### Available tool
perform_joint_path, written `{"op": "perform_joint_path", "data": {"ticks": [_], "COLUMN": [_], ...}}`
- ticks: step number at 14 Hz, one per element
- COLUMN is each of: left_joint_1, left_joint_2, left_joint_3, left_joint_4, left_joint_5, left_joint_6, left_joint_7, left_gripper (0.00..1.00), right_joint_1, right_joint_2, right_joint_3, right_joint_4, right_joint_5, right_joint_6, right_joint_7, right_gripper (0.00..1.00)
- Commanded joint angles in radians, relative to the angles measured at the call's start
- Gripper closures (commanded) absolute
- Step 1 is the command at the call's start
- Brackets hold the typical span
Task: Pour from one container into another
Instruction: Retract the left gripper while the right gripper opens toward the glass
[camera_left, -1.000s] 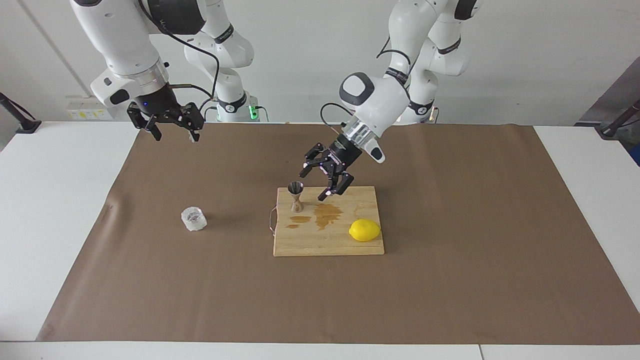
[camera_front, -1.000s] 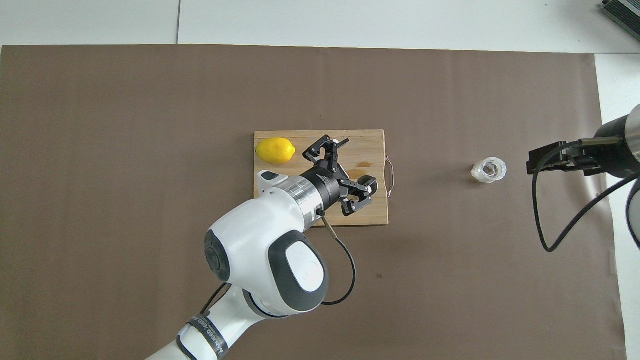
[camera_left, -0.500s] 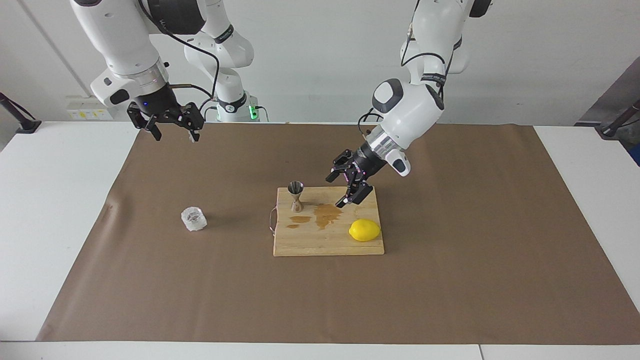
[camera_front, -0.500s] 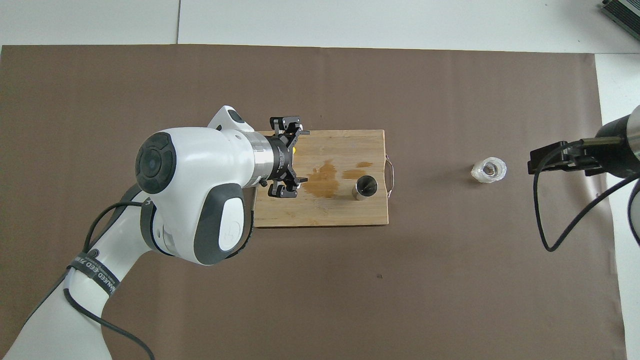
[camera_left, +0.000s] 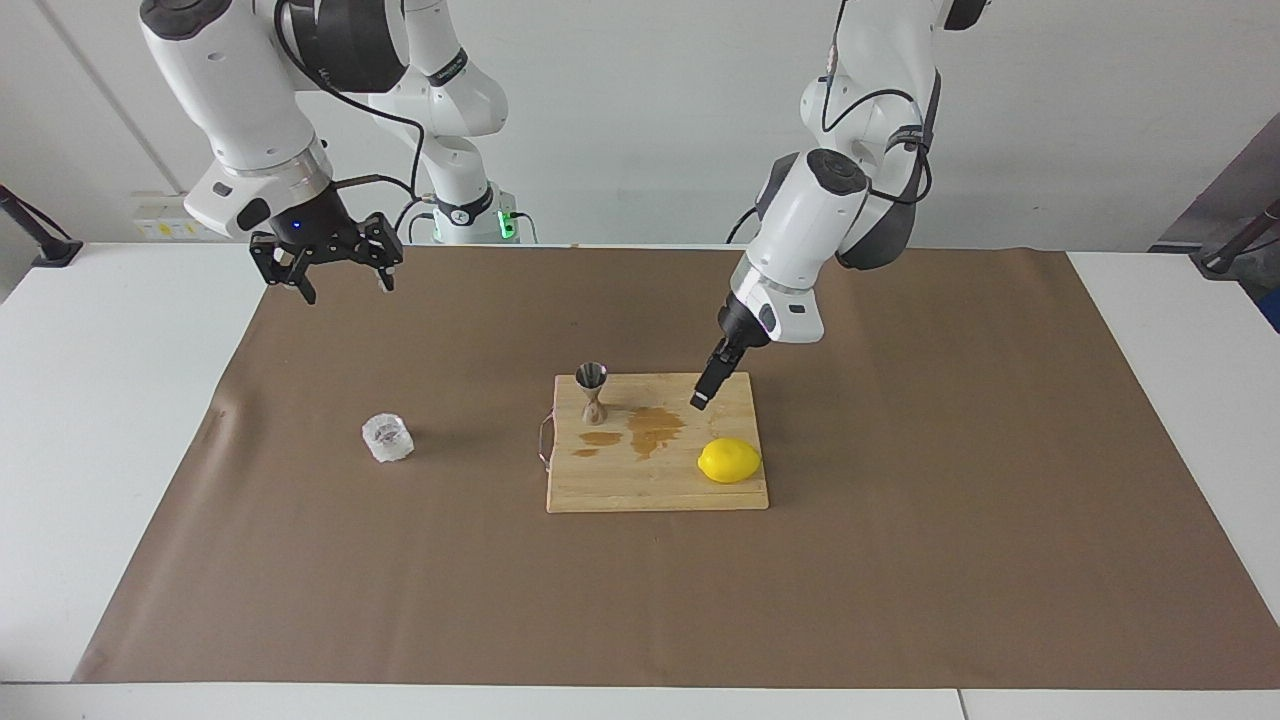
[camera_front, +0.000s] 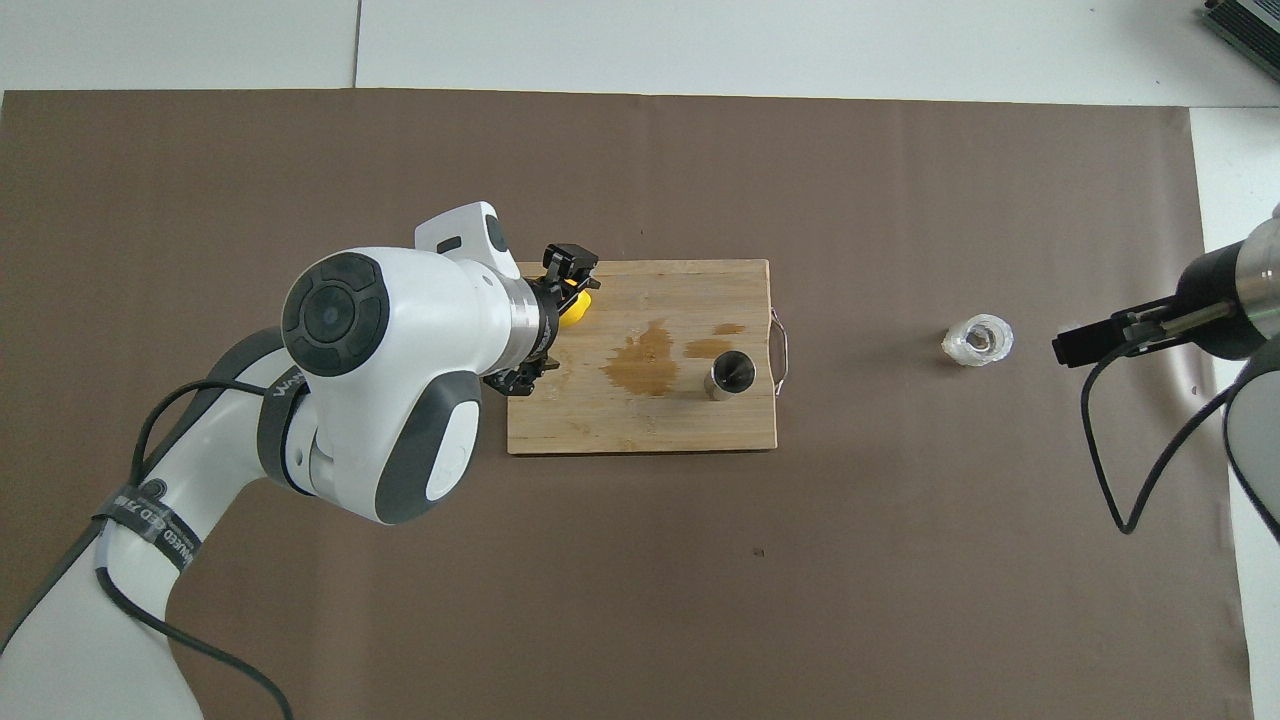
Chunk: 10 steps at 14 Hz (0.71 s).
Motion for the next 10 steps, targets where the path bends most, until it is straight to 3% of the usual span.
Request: {"op": "perform_joint_path", "data": {"ticks": [1,6,10], "left_joint_1": [0.029,0.145,0.296], "left_joint_2": [-0.049,-0.109,-0.168], "left_joint_3": [0.011,0.016,0.018], "left_joint_4": [-0.008,-0.003,-0.003], "left_joint_5": [0.11,0.146,0.146], "left_joint_6": [-0.087,-0.242,-0.34], "left_joint_7": [0.103,0.501,0.92], "left_gripper": [0.0,0.0,0.0], "right_joint_1": [-0.046,-0.134,-0.173], "right_joint_2": [-0.07,-0.036,0.08], "right_joint_3": [0.006,0.005,0.005], "right_joint_4": [-0.141,-0.262,-0.264], "right_joint_5": [0.039,0.159,0.283], "right_joint_6": [0.117,0.275,0.306], "right_joint_7": [-0.218,-0.711,-1.11], "right_gripper": [0.0,0.0,0.0]}}
